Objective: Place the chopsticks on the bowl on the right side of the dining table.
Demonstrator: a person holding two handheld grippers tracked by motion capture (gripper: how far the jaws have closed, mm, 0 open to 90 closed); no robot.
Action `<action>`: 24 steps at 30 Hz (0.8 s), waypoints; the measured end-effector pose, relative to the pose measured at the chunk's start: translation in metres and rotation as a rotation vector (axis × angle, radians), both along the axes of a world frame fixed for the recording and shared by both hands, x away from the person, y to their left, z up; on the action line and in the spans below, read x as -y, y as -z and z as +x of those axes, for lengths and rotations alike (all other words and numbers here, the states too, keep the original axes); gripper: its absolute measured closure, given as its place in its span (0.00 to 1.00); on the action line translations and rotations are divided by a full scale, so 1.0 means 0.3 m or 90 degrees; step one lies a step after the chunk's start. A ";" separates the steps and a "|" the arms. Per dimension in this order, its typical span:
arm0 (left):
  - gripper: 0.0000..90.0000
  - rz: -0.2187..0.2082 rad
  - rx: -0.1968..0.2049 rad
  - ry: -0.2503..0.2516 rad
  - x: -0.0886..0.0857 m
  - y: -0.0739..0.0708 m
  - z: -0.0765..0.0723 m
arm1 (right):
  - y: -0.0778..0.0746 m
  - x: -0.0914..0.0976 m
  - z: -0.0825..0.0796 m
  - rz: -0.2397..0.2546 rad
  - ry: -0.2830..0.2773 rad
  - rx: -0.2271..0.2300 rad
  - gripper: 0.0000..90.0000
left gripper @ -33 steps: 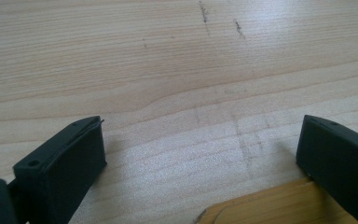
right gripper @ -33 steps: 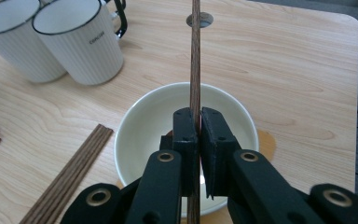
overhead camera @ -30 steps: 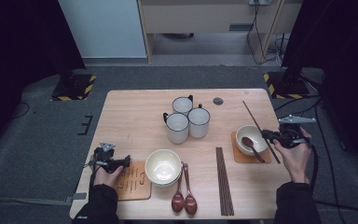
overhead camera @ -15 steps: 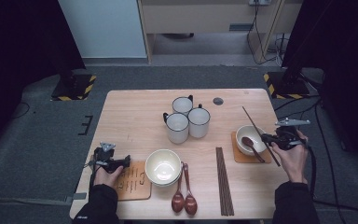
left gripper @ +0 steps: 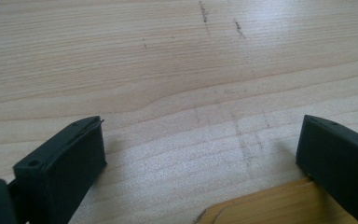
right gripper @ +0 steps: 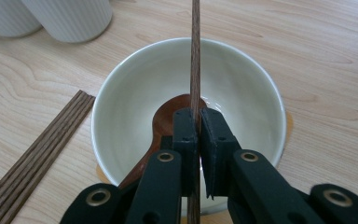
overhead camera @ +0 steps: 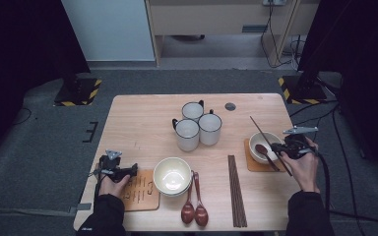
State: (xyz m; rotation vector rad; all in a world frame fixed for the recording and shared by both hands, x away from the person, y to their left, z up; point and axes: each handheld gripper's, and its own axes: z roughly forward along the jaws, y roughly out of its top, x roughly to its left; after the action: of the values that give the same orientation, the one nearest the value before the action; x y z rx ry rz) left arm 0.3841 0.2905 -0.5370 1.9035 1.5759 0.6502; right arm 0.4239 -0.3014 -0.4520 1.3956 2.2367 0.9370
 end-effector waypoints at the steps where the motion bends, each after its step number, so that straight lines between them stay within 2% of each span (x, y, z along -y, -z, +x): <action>1: 0.00 0.000 0.000 0.000 0.000 0.000 0.000 | 0.002 -0.001 0.000 -0.001 -0.001 0.000 0.94; 15: 0.00 0.000 0.000 0.000 0.000 0.000 0.000 | 0.009 -0.013 0.000 -0.015 -0.001 -0.006 0.93; 21: 0.00 0.000 0.000 0.000 0.000 0.000 0.000 | 0.000 -0.011 -0.004 -0.020 0.008 0.013 0.75; 24: 0.00 0.000 0.000 0.000 0.000 0.000 0.000 | -0.014 -0.003 -0.013 -0.016 0.019 0.023 0.72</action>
State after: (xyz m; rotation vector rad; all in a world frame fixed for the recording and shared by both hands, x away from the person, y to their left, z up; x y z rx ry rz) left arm 0.3841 0.2905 -0.5370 1.9039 1.5760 0.6500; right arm 0.4200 -0.3006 -0.4478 1.3857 2.1881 0.9143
